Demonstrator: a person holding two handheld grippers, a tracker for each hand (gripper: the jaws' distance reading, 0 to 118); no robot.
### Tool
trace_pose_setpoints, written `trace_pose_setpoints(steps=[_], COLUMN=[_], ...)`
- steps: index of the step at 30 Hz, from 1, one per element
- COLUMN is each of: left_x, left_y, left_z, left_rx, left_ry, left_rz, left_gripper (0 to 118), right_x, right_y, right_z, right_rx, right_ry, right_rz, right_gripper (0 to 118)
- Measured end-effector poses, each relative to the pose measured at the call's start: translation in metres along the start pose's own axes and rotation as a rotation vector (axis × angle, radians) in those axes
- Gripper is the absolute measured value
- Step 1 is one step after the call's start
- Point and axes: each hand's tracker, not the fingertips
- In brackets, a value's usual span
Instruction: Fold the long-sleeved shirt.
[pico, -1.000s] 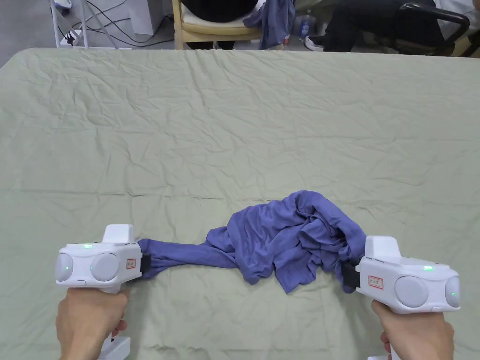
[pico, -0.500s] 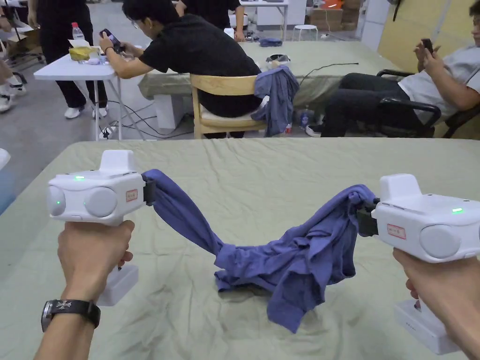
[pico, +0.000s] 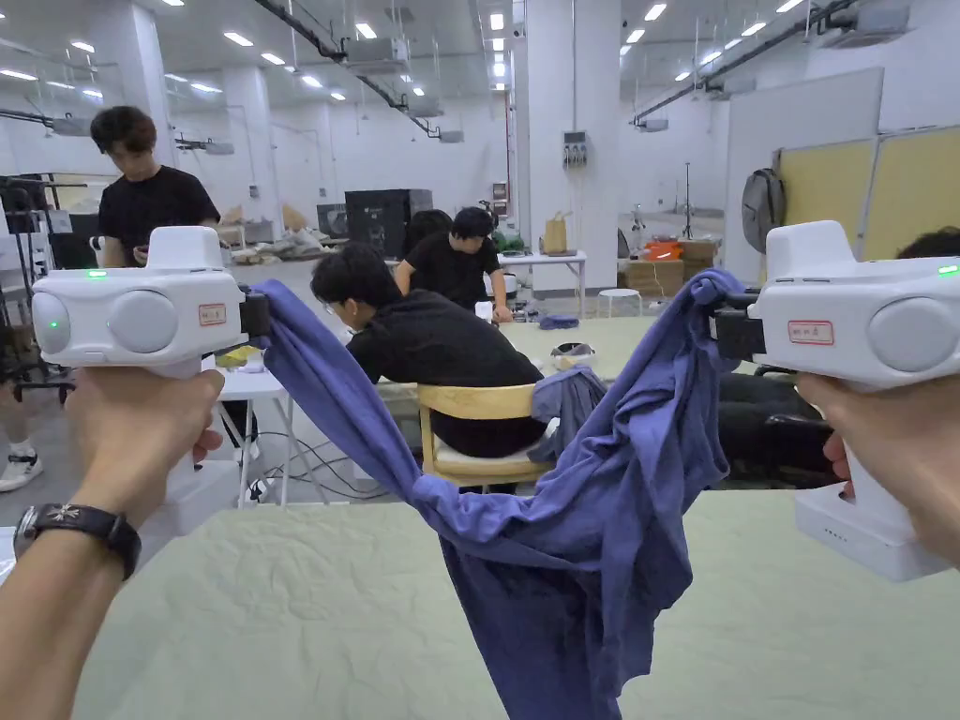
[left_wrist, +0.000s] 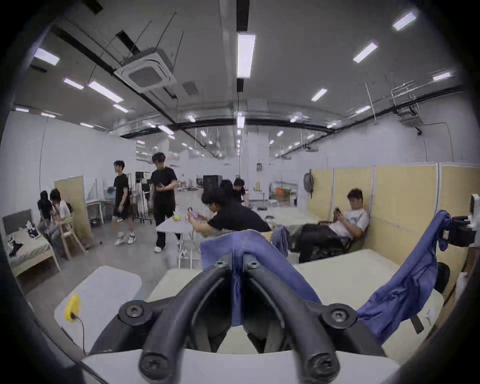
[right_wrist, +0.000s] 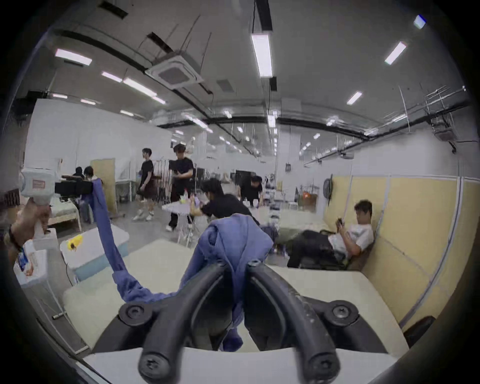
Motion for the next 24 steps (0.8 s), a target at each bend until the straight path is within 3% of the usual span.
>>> trace_pose_setpoints(steps=[5, 7, 9, 12, 24], left_x=[-0.008, -0.013, -0.005, -0.002, -0.004], left_y=[0.052, 0.063, 0.070, 0.087, 0.114], left_z=[0.001, -0.002, 0.000, -0.002, -0.027], left_rx=[0.022, 0.009, 0.062, 0.050, 0.075], left_ry=[-0.009, -0.037, 0.001, -0.035, -0.021], left_rz=[-0.018, 0.088, 0.002, 0.029, 0.015], left_gripper=[5, 5, 5, 5, 5], right_x=[0.008, 0.010, 0.011, 0.013, 0.040], right_y=[0.059, 0.078, 0.095, 0.112, 0.123], right_z=[-0.003, -0.005, -0.007, -0.014, -0.048], right_rx=[0.055, 0.070, 0.087, 0.101, 0.088], right_ry=[-0.018, -0.023, -0.025, -0.044, -0.108], right_rz=[-0.003, -0.022, -0.046, -0.063, -0.080], right_gripper=[8, 8, 8, 8, 8])
